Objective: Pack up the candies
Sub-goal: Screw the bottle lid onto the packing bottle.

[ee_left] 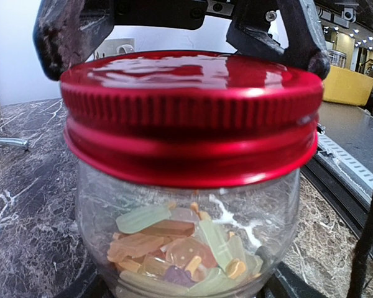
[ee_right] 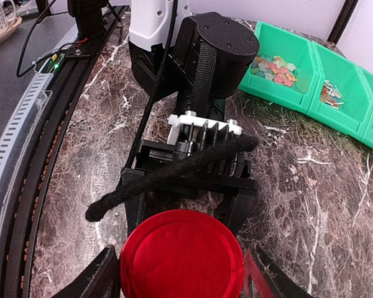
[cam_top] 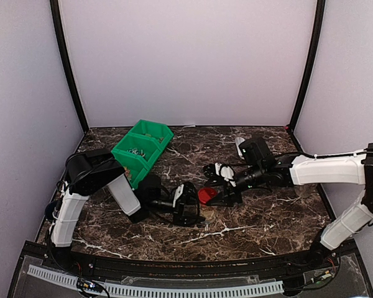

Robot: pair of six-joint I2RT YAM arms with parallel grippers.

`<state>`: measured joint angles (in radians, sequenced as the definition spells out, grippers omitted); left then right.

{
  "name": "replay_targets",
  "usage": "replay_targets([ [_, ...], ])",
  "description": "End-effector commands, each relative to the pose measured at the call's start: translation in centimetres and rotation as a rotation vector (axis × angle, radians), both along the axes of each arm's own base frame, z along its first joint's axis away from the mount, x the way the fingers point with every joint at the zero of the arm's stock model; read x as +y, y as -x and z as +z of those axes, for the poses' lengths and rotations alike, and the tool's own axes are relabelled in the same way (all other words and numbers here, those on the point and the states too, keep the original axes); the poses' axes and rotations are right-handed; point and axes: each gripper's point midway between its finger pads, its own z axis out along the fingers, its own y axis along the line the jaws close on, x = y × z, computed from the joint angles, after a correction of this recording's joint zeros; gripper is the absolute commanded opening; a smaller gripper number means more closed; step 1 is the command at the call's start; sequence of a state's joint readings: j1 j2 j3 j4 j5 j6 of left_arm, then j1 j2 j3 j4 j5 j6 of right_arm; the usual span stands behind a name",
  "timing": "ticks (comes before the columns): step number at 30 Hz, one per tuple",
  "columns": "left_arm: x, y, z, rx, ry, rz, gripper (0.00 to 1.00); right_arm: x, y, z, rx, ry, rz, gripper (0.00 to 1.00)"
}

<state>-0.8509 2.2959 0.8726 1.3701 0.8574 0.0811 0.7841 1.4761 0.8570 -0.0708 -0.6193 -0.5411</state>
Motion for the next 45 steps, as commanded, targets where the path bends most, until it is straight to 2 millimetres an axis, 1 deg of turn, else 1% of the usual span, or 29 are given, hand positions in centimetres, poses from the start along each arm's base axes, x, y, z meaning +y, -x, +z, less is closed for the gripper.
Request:
replay_targets([
  [1, 0.7, 0.8, -4.1, 0.108, -0.128, 0.002, 0.72, 0.6, -0.7, 0.6, 0.017, -0.019, -0.007, 0.59],
  [4, 0.6, -0.1, -4.5, 0.103, -0.141, 0.055, 0.72, 0.6, -1.1, 0.5, 0.022, -0.014, -0.03, 0.58],
  [8, 0.6, -2.9, -5.3, 0.077, -0.176, 0.211, 0.72, 0.4, -2.4, 0.5, 0.018, -0.01, -0.126, 0.58],
  [12, 0.9, -4.8, -5.5, 0.049, -0.188, 0.322, 0.71, 0.2, -3.5, 0.8, 0.028, -0.047, -0.227, 0.57],
  [16, 1.3, -5.8, -5.5, 0.031, -0.187, 0.391, 0.71, -0.1, -4.6, 1.2, 0.039, -0.097, -0.332, 0.57],
  [18, 1.4, -6.2, -5.5, 0.028, -0.188, 0.413, 0.71, 0.1, -4.3, 1.0, 0.039, -0.106, -0.327, 0.57],
  [20, 1.4, -6.5, -5.5, 0.028, -0.19, 0.431, 0.71, -0.1, -5.6, 0.4, 0.048, -0.095, -0.43, 0.57],
  [24, 1.6, -7.5, -5.8, 0.026, -0.212, 0.485, 0.71, 0.4, -7.3, -0.5, 0.069, -0.077, -0.587, 0.58],
  [25, 1.7, -7.7, -6.0, 0.026, -0.218, 0.496, 0.71, 0.4, -8.1, -0.5, 0.061, -0.074, -0.649, 0.59],
  [26, 1.7, -7.8, -6.1, 0.025, -0.227, 0.507, 0.71, 0.6, -8.3, -0.5, 0.064, -0.076, -0.679, 0.59],
  [29, 1.7, -8.2, -6.5, 0.017, -0.247, 0.529, 0.72, 1.2, -8.9, -0.2, 0.053, -0.096, -0.774, 0.61],
  [30, 1.7, -8.1, -6.5, 0.016, -0.25, 0.529, 0.72, 1.6, -8.9, 0.3, 0.05, -0.109, -0.788, 0.61],
  [31, 1.7, -8.1, -6.5, 0.014, -0.251, 0.528, 0.72, 1.8, -8.9, -0.4, 0.049, -0.092, -0.803, 0.61],
  [33, 1.6, -8.0, -6.6, 0.014, -0.252, 0.522, 0.71, 1.9, -8.9, -0.1, 0.028, -0.097, -0.83, 0.62],
  [35, 1.6, -7.7, -6.5, 0.014, -0.25, 0.509, 0.71, 1.5, -8.9, 0.0, 0.017, -0.104, -0.847, 0.64],
  [36, 1.5, -7.6, -6.5, 0.014, -0.249, 0.501, 0.72, 1.2, -8.9, 1.3, 0.003, -0.131, -0.85, 0.66],
  [37, 1.5, -7.4, -6.5, 0.014, -0.247, 0.489, 0.72, 1.0, -8.9, 2.0, -0.014, -0.139, -0.848, 0.69],
  [40, 1.3, -6.8, -6.3, 0.012, -0.234, 0.455, 0.71, 0.2, -8.8, 3.5, -0.065, -0.123, -0.84, 0.77],
  [43, 1.2, -6.2, -6.0, 0.011, -0.221, 0.421, 0.71, -0.6, -8.4, 4.3, -0.086, -0.102, -0.804, 0.86],
  [45, 1.1, -5.6, -5.7, 0.013, -0.207, 0.392, 0.71, -1.2, -8.1, 4.4, -0.087, -0.09, -0.769, 0.89],
])
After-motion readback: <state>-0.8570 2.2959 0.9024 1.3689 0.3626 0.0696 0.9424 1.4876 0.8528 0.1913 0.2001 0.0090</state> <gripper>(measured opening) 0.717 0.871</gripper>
